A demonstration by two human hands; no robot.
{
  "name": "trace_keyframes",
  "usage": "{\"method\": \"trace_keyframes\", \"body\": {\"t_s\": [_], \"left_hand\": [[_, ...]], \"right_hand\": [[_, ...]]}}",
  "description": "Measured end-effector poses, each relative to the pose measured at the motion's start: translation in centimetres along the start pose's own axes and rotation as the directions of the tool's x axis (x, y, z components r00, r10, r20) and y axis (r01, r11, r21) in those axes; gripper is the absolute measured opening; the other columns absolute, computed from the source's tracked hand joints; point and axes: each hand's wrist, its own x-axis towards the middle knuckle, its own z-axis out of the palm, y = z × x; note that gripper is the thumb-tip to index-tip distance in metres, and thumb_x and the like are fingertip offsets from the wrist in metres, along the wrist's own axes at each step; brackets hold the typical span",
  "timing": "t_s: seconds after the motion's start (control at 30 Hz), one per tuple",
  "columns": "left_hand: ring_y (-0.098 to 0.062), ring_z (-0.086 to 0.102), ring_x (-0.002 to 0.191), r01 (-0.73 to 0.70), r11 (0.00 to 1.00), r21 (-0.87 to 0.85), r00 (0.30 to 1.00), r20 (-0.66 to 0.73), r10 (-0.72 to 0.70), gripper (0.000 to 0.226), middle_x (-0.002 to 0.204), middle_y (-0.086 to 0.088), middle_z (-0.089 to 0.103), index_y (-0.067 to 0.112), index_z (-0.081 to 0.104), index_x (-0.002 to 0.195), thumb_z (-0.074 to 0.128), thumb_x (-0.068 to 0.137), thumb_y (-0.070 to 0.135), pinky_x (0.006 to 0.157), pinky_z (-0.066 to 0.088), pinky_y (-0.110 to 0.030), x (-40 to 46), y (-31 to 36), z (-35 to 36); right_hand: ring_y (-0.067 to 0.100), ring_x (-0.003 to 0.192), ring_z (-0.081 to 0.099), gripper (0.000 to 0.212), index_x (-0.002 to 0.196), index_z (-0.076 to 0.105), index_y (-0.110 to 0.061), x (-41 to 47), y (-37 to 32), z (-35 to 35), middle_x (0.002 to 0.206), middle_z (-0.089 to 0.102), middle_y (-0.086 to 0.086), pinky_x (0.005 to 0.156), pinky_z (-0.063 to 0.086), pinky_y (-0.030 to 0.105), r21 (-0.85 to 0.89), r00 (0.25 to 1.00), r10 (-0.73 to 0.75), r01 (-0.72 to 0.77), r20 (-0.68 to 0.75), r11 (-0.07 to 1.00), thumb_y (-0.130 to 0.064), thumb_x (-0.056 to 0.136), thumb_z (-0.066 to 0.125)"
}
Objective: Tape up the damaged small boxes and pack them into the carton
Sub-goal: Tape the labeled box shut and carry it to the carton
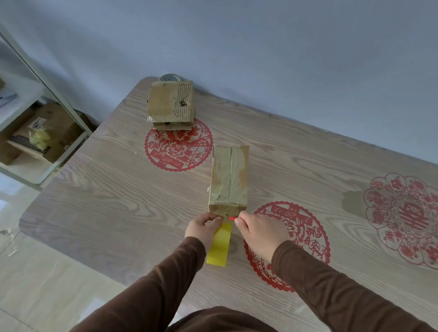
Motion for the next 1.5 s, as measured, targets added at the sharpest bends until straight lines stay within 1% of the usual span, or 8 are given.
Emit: {"method": "trace_keyframes", "body": {"t_s": [0.33,0.47,0.67,0.8,1.0,1.13,1.27,1.5], "left_hand": [[-0.016,0.057,0.07,-0.05,0.996,0.068,0.997,-0.049,0.053,0.013,0.075,0.001,0.067,0.013,0.074,0.085,0.071,0.09,0.025,0.069,0.047,-0.027,0.6,0.7,0.3],[-0.015,0.052,0.064,-0.05,0.989,0.136,0.994,-0.088,0.062,0.014,0.071,0.001,0.061,0.016,0.071,0.083,0.073,0.088,0.029,0.063,0.043,-0.025,1.1,0.7,0.0],[-0.014,0.048,0.059,-0.104,0.969,0.225,0.989,-0.08,0.124,0.015,0.065,0.004,0.054,0.021,0.067,0.077,0.073,0.087,0.03,0.058,0.041,-0.025,1.2,1.1,-0.3],[-0.014,0.047,0.056,-0.091,0.959,0.27,0.987,-0.105,0.123,0.021,0.062,0.005,0.051,0.027,0.061,0.069,0.071,0.088,0.03,0.054,0.038,-0.023,0.8,1.6,0.0],[-0.02,0.055,0.079,-0.215,0.67,0.711,0.972,0.09,0.217,0.012,0.08,0.005,0.059,0.03,0.061,0.077,0.06,0.089,0.028,0.07,0.04,-0.025,0.1,2.2,-2.6],[-0.012,0.047,0.058,-0.249,0.85,0.464,0.964,0.036,0.263,0.013,0.06,0.007,0.053,0.027,0.07,0.074,0.069,0.088,0.026,0.059,0.039,-0.026,-1.9,1.6,-4.5],[-0.012,0.042,0.056,-0.307,0.944,0.12,0.952,0.02,0.307,0.009,0.062,-0.002,0.053,0.026,0.075,0.079,0.071,0.086,0.029,0.057,0.036,-0.026,-5.0,2.3,-5.3],[-0.018,0.046,0.06,-0.31,0.951,-0.008,0.951,-0.018,0.31,0.017,0.066,-0.007,0.057,0.029,0.075,0.08,0.068,0.077,0.045,0.06,0.039,-0.031,-8.0,2.9,-5.5]], "right_hand": [[0.022,0.067,0.056,0.043,0.095,0.055,-0.021,0.5,-0.4,0.6,0.076,0.062,-0.001,0.057,0.034,0.033,-0.046,0.994,0.106,-0.108,-0.037,0.993,-0.044,0.109,0.021],[0.026,0.093,0.066,0.044,0.099,0.063,-0.02,0.9,1.3,0.3,0.096,0.069,0.003,0.069,0.039,0.033,-0.068,0.978,0.187,-0.181,0.09,0.981,-0.04,0.109,0.026],[0.009,0.055,0.05,0.039,0.089,0.049,-0.027,-0.1,2.2,-0.6,0.065,0.051,-0.008,0.053,0.045,0.033,0.164,0.999,-0.019,0.025,-0.037,0.986,-0.062,0.1,0.036],[0.018,0.085,0.064,0.014,0.116,0.047,-0.022,2.0,0.8,-0.8,0.1,0.065,-0.005,0.072,0.054,0.04,0.2,0.994,-0.017,0.039,-0.107,0.979,-0.031,0.106,0.044],[0.017,0.081,0.065,0.011,0.115,0.047,-0.022,2.1,0.3,-0.5,0.101,0.067,-0.004,0.066,0.056,0.036,0.183,0.991,0.047,-0.023,-0.127,0.983,-0.028,0.107,0.041],[0.011,0.082,0.062,0.015,0.112,0.054,-0.026,1.4,0.1,-0.6,0.096,0.066,-0.01,0.07,0.054,0.033,0.304,0.974,0.0,0.071,-0.229,0.95,-0.036,0.105,0.045],[0.0,0.111,0.054,0.037,0.142,0.054,-0.02,-1.6,-1.6,-0.1,0.124,0.061,-0.012,0.093,0.037,0.006,0.551,0.966,-0.067,0.197,-0.248,0.811,-0.016,0.106,0.043],[0.004,0.11,0.056,0.052,0.149,0.046,-0.031,-1.8,-3.4,-0.3,0.124,0.055,-0.009,0.091,0.051,0.026,0.64,0.988,-0.018,0.113,-0.153,0.76,-0.054,0.105,0.03]]}}
